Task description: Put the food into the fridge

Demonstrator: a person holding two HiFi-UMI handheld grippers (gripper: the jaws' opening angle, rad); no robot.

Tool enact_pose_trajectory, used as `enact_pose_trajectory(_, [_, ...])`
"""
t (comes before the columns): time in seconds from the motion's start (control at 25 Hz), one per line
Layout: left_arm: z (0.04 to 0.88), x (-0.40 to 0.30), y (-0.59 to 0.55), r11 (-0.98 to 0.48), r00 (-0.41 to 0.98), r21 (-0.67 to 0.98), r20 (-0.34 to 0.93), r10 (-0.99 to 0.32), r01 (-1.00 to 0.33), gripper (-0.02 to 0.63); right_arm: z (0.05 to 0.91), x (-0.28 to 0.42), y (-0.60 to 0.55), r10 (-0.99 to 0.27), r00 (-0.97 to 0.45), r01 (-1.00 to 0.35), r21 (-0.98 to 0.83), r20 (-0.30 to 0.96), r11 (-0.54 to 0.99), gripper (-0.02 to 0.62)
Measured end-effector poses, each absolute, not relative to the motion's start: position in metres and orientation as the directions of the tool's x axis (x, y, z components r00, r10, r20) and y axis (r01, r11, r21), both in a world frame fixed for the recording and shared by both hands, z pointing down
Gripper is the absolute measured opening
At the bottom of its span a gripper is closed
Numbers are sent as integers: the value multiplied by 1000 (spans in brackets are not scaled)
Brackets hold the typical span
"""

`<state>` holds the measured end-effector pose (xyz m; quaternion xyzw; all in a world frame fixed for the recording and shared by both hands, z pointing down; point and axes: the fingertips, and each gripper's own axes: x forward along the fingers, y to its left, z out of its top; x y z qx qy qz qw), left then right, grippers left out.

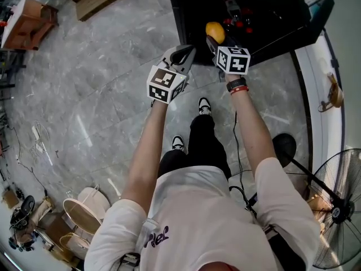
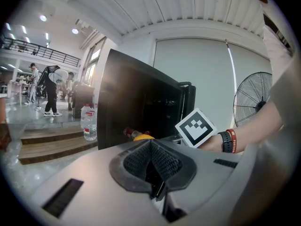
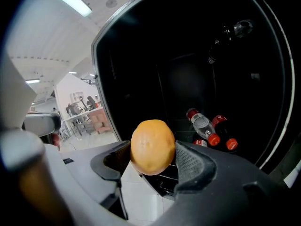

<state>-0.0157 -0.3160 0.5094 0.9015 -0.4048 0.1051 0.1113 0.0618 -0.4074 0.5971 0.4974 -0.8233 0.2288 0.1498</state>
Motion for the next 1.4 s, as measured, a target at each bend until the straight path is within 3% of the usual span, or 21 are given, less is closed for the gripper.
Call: enact_pose_trajectory(1.4, [573, -15, -356, -657, 666, 136, 266, -697, -741, 18, 666, 52, -516, -768, -443, -895, -175, 464, 410, 308])
